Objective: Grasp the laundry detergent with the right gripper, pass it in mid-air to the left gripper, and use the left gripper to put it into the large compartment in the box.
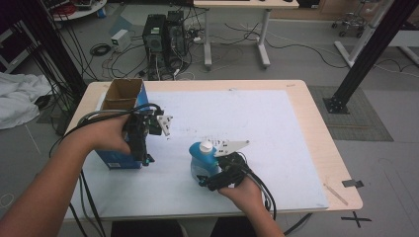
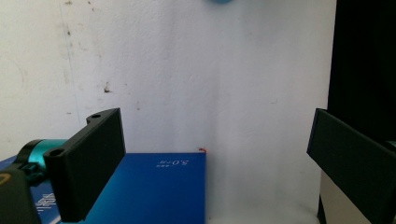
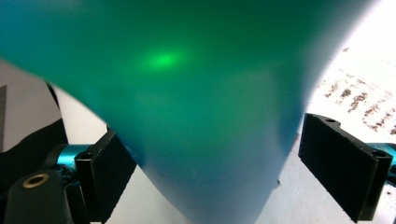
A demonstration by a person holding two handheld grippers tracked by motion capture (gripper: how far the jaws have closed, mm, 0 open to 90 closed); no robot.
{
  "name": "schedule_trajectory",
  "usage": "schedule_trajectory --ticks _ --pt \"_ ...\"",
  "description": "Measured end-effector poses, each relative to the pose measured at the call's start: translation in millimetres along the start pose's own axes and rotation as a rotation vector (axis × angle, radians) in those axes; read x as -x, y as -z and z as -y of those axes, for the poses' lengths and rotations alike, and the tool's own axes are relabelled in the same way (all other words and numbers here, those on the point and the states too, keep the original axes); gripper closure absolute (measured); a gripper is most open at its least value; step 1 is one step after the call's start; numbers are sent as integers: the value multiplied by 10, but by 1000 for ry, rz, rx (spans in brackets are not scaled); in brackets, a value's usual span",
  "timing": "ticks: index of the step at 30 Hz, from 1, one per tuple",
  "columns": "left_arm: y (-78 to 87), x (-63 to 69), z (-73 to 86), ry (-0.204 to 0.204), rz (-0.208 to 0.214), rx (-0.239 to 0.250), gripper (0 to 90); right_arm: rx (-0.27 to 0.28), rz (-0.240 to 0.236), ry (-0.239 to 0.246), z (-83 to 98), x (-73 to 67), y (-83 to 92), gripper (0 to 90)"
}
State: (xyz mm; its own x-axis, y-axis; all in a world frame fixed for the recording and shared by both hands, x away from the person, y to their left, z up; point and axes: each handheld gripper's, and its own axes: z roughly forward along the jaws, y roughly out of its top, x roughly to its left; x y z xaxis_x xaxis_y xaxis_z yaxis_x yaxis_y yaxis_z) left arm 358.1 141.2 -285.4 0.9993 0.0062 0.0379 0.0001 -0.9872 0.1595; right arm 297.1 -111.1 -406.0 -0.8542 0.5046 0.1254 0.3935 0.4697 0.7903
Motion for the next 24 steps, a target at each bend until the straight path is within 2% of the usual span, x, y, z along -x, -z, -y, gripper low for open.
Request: schedule_trajectory --ticks 6,9,10,17,19,24 --pt "-5 -1 3 -2 -1 2 42 -1 5 10 -4 -34 -28 148" --pt "-16 3 8 3 -1 7 42 11 18 21 -9 -51 -37 184" --pt "-15 3 9 2 2 3 42 14 24 21 -9 -53 -35 217" --pt "-20 -2 7 -4 -4 1 42 29 49 17 -1 -45 -21 273" --pt "-20 -1 3 -4 -3 -1 42 30 62 10 -1 -53 -21 319" --pt "-26 1 -2 -3 -3 5 42 37 59 15 1 -57 -25 332"
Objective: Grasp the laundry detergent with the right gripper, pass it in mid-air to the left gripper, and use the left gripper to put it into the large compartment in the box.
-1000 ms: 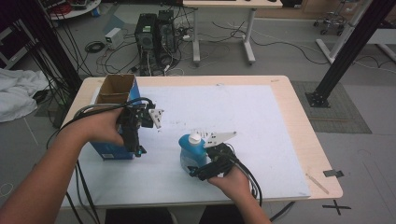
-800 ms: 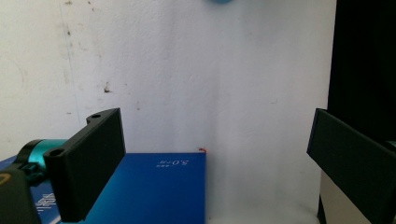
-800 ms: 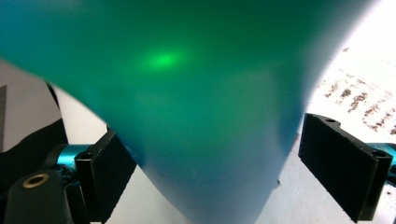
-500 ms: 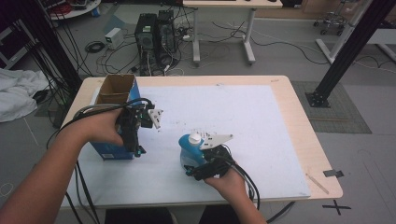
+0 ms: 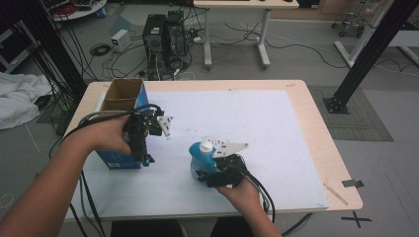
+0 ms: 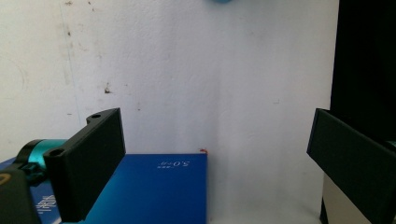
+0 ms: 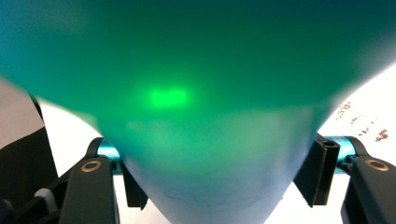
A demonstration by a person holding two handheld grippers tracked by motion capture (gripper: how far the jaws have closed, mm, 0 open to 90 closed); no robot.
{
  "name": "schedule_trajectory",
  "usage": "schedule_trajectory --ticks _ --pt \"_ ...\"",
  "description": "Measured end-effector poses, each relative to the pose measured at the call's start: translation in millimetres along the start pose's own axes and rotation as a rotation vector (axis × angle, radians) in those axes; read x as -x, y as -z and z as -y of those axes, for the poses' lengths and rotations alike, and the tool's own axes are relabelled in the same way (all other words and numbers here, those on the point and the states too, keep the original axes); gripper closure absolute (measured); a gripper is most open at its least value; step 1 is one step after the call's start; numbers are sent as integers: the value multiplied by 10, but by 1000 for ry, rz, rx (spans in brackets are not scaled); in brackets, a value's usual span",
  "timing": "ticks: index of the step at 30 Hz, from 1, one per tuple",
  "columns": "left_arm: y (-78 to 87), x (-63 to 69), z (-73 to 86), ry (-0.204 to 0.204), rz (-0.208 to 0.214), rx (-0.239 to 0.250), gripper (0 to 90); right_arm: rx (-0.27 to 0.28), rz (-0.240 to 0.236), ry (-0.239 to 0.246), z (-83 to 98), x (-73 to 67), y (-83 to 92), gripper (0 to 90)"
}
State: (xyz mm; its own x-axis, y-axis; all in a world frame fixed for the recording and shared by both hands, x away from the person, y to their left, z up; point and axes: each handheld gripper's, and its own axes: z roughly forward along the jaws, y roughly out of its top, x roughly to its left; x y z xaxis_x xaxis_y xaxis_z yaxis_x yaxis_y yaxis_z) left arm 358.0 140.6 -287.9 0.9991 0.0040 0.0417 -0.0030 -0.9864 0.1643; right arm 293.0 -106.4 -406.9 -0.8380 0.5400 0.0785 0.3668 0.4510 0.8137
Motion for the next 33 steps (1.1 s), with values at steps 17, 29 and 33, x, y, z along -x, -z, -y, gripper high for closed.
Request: schedule_trajectory --ticks 17,29,33 --pt "-18 -3 -24 -7 5 -5 42 26 -1 10 -5 -13 3 395" --pt "-36 -6 -32 -13 15 -15 42 39 14 20 4 -31 -2 418" --pt "-37 -7 -33 -13 15 -15 42 41 26 34 5 -42 4 436"
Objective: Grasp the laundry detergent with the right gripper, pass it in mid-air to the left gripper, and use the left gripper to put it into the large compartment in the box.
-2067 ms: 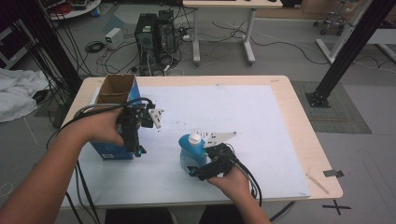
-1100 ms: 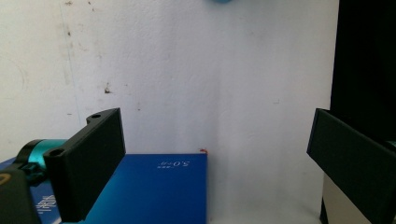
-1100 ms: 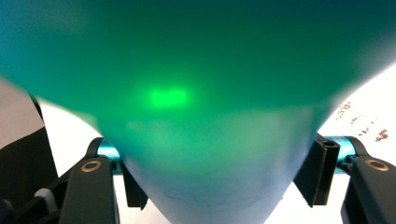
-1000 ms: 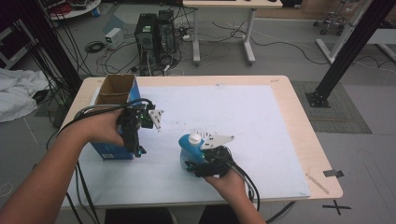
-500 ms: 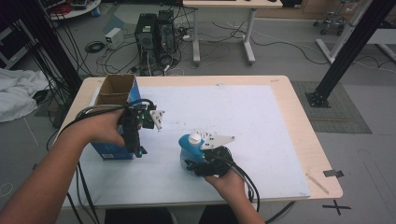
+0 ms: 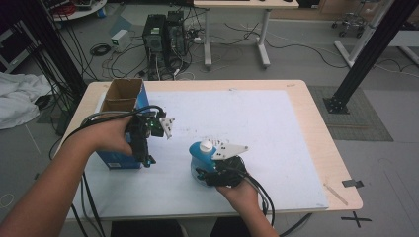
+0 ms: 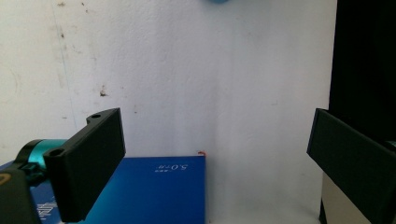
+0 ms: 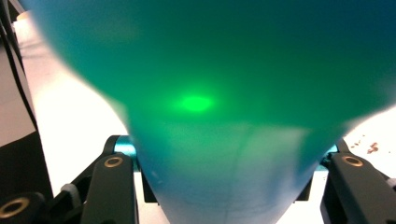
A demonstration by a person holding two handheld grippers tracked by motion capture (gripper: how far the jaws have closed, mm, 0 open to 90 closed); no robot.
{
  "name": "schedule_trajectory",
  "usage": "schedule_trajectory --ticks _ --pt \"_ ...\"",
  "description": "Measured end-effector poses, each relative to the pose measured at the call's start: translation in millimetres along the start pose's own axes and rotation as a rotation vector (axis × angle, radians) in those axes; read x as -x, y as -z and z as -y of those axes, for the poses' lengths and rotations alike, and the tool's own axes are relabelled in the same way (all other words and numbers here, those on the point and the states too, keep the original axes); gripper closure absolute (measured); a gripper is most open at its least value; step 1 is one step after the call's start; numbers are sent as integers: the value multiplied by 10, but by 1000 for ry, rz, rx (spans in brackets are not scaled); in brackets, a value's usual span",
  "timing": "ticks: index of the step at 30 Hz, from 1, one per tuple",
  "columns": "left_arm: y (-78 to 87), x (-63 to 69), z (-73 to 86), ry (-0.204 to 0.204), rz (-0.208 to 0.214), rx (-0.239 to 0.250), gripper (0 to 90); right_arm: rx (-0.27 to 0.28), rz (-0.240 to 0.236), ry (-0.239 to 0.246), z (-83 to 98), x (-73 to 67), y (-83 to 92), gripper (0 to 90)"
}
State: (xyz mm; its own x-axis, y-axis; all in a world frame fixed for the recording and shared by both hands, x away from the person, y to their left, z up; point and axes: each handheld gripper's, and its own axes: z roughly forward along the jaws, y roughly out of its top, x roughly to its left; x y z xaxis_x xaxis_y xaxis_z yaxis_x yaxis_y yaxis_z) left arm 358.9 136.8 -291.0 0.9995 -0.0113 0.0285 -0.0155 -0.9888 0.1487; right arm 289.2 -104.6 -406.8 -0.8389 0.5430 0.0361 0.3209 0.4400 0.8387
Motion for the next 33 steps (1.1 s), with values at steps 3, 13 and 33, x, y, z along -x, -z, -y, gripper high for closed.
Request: schedule_trajectory --ticks 3,13,33 --pt "-4 2 -1 6 -3 3 42 4 11 21 0 -17 6 449" --pt "1 7 -19 -1 -2 5 42 20 4 27 18 -16 24 469" --pt "86 52 -36 -27 20 25 42 38 -120 118 -223 62 183 471"
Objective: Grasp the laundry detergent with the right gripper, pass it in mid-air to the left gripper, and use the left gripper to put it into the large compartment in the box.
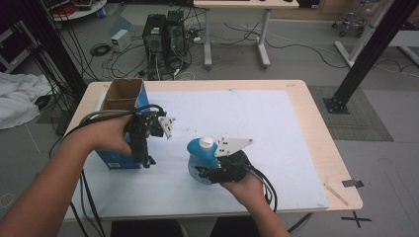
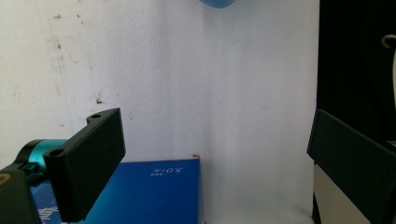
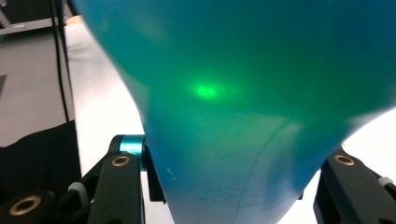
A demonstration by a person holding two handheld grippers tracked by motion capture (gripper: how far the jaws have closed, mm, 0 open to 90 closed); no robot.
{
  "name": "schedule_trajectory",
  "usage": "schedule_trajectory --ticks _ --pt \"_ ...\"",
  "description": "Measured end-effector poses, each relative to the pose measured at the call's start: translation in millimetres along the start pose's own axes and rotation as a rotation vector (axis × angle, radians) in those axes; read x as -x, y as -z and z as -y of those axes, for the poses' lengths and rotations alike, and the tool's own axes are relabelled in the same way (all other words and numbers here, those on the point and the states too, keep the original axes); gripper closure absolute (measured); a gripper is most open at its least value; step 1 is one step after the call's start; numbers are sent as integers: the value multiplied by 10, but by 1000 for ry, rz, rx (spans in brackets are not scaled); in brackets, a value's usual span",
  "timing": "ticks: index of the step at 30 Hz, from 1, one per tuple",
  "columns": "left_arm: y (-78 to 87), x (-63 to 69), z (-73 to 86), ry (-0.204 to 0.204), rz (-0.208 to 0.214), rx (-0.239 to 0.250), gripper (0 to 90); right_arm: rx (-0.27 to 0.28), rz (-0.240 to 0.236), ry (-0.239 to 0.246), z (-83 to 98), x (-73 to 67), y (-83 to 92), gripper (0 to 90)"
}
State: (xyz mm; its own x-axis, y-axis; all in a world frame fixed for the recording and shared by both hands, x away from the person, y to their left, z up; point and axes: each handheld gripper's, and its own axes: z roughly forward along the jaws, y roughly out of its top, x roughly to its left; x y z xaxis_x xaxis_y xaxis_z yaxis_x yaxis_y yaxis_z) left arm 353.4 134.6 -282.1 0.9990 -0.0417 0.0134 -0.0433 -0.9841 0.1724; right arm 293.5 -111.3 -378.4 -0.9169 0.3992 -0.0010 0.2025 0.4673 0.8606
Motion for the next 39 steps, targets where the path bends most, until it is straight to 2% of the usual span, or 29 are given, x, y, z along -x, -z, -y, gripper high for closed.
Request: schedule_trajectory --ticks 12,17,27,34,39 --pt "107 90 -112 -43 5 7 42 -18 -105 64 -129 52 -32 472" --pt "134 113 -150 -57 7 14 42 -28 -138 74 -138 54 -59 472" --pt "103 125 -219 -77 14 15 42 -30 -152 77 -149 50 -114 472" --pt "109 116 -273 -62 20 18 42 -30 -162 82 -165 35 -158 473" --pt "127 131 -328 -77 18 24 42 -29 -167 89 -184 26 -186 474"
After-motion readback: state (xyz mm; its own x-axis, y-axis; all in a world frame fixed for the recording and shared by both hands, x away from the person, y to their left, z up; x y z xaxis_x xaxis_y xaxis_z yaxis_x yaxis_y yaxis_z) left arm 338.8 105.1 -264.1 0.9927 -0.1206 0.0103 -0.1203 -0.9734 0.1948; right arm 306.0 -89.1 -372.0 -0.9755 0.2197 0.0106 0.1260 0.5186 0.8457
